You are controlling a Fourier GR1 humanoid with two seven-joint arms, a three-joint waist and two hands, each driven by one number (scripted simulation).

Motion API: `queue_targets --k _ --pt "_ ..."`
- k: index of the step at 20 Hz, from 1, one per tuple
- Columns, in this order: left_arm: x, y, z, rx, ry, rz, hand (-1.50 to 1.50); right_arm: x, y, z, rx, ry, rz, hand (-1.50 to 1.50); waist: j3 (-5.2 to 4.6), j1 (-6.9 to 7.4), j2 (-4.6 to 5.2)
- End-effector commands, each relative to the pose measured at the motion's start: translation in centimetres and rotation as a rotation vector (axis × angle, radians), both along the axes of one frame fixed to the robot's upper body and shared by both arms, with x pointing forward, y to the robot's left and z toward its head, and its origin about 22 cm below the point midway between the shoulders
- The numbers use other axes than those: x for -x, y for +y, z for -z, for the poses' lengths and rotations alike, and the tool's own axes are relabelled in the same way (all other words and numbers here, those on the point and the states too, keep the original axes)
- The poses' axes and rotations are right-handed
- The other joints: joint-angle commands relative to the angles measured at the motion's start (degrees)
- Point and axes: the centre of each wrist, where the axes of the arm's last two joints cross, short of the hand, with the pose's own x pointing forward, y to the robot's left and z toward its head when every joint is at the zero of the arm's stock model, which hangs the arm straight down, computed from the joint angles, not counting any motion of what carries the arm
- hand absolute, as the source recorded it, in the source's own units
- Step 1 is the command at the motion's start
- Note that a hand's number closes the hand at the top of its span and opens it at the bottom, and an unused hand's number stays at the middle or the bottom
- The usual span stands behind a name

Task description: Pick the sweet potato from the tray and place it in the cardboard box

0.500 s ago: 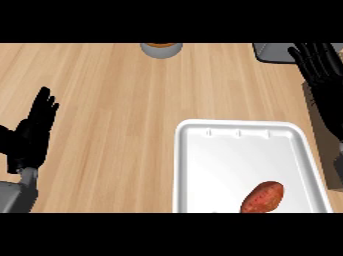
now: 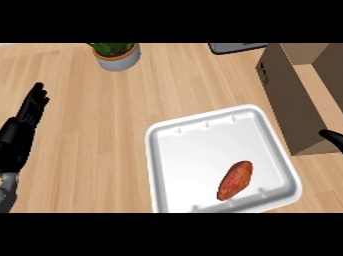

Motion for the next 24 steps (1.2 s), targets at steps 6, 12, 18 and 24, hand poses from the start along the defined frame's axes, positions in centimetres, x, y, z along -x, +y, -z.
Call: queue_targets --k 6,12,18,24 --pt "0.9 -0.7 -0.9 -0.073 -0.032 0.187 0.0 13.9 0.1 7.0 0.269 0.053 0.24 -1.5 -0.19 4.42 1.07" --pt "0.6 -2.7 -1.5 -0.084 -0.064 0.284 0.0 21.5 2.3 7.0 0.412 0.231 0.207 -1.5 -0.37 9.67 2.18" --pt "-1.0 -3.6 -2.7 -0.07 -0.081 0.345 0.0 24.1 4.9 6.0 0.501 0.48 0.085 -1.5 -0.4 12.0 2.91" --pt "-1.7 -4.2 -2.2 -0.09 -0.096 0.355 0.0 23.5 7.8 1.8 0.545 0.619 0.069 -1.5 -0.52 13.31 3.4"
